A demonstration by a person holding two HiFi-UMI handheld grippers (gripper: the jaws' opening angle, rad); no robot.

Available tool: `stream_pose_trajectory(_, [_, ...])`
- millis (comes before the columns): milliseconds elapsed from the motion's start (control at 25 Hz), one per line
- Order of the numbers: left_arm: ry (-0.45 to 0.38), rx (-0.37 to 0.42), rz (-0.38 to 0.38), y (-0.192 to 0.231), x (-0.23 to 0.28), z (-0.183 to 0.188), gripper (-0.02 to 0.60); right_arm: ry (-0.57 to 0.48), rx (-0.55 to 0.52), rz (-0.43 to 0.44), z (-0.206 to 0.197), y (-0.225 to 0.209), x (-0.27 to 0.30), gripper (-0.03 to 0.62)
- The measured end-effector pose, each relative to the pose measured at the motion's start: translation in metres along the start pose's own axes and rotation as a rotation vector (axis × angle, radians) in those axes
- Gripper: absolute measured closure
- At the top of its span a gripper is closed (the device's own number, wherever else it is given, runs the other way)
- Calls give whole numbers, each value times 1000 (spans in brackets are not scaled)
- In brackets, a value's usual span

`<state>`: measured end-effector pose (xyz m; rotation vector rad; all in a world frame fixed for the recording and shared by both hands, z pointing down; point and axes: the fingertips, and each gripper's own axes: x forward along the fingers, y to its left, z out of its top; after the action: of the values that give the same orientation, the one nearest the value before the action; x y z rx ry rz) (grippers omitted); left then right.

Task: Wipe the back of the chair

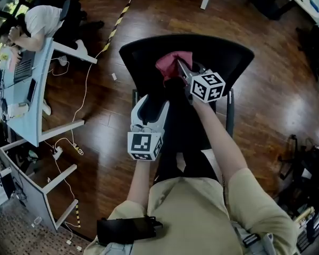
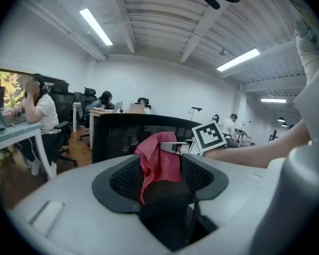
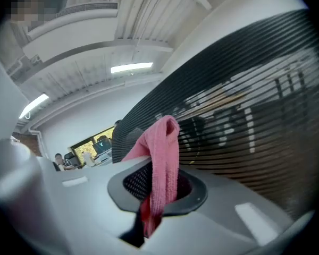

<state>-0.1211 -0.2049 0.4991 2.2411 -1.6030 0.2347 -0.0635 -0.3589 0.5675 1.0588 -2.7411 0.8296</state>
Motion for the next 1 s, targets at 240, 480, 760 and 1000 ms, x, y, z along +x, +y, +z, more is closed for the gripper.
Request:
stream_pose_trajectory(240, [12,21,-208,-98,62,-11,347,-97,49,-249,28,-115,-122,577])
stream_pose_trajectory(480, [4,54,-328,-164,82,-12,347,-98,9,-346,37,-160,-185,577])
stream_pose_trajectory(760, [9,17,-179,-108,54,-14,347,-27,0,-186,12,-100,-126,577])
stream_pose_trajectory(1000, [12,20,57,-9,3,-15,347,58,-50,137,-32,33,-5,577])
